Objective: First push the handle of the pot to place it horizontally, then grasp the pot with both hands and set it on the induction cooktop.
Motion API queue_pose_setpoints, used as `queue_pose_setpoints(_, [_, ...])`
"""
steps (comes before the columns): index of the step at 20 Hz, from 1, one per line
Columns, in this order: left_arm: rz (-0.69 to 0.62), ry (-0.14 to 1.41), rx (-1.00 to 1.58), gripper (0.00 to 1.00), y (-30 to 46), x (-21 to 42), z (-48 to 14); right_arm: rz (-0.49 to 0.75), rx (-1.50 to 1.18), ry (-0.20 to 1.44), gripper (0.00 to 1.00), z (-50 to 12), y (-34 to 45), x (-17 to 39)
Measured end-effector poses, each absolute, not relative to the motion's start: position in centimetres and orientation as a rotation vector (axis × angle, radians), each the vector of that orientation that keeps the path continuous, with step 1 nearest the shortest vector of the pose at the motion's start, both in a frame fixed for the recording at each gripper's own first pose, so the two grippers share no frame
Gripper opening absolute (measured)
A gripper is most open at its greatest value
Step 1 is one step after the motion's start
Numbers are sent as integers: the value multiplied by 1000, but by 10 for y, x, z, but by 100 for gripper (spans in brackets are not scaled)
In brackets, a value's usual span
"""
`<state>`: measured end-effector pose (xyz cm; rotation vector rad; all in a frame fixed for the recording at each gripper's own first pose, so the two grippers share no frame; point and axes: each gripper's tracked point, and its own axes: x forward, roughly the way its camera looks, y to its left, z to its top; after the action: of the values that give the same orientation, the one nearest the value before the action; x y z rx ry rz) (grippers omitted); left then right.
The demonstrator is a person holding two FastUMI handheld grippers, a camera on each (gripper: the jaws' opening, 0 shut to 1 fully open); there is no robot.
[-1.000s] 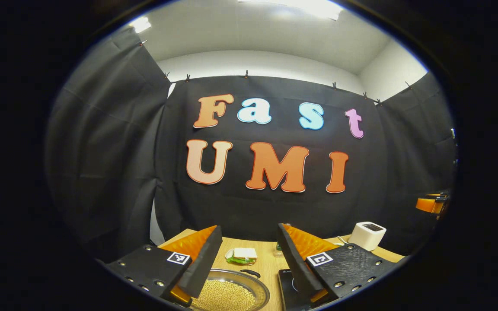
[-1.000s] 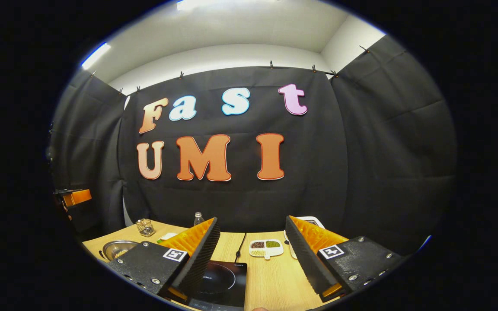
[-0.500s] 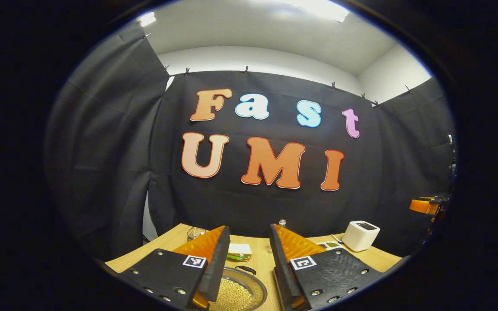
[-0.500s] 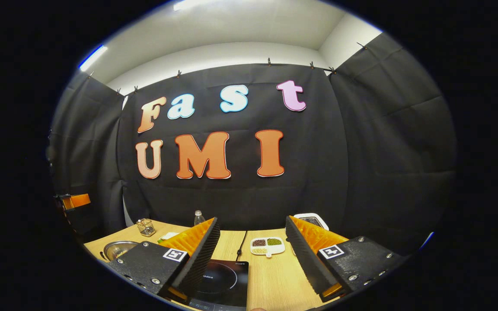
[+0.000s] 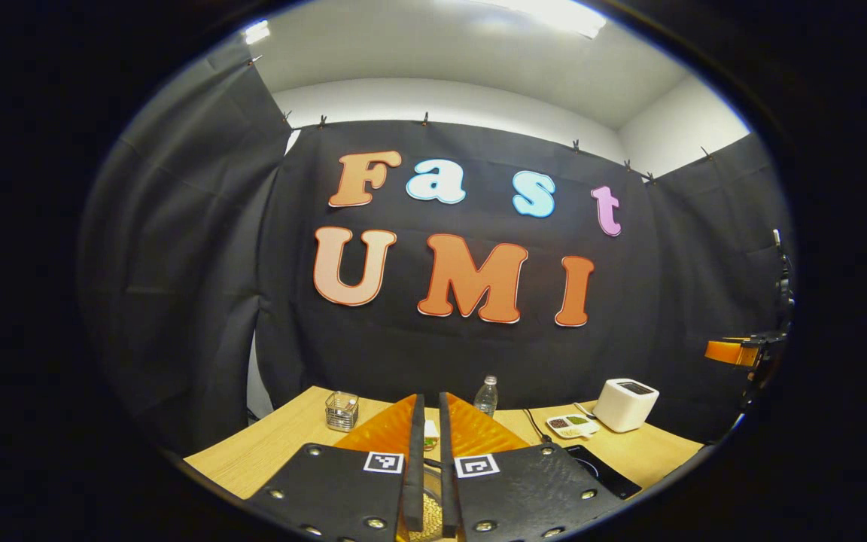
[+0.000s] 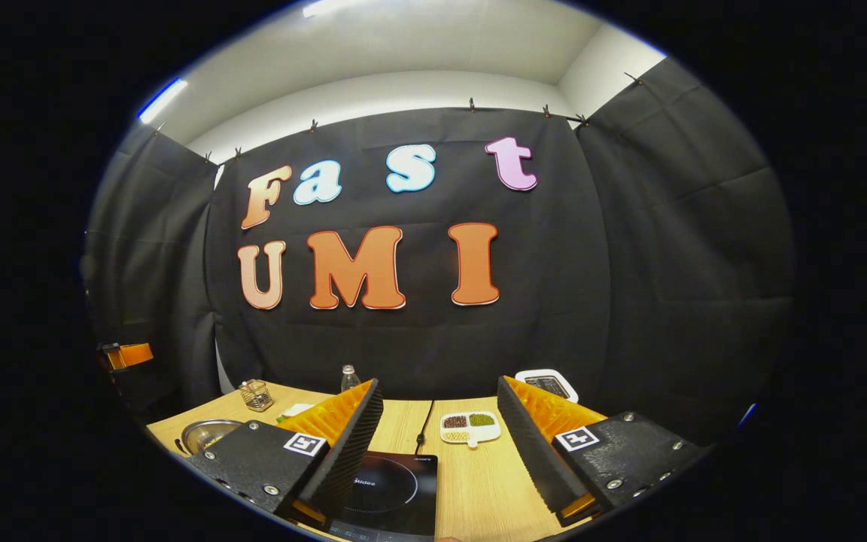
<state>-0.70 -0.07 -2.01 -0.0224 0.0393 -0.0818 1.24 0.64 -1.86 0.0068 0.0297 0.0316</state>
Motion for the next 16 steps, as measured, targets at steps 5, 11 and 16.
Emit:
queue_pose_setpoints(5, [-38, 76, -1, 3, 23, -15, -40, 38, 20, 20, 95, -17, 15, 15])
queue_pose_setpoints(11, [-6, 142, 48, 2, 45, -33, -73, 48, 33, 16, 100, -21, 27, 20])
queue_pose_setpoints(16, [20, 258, 71, 2, 68, -51, -121, 58, 38, 24, 100, -28, 40, 28])
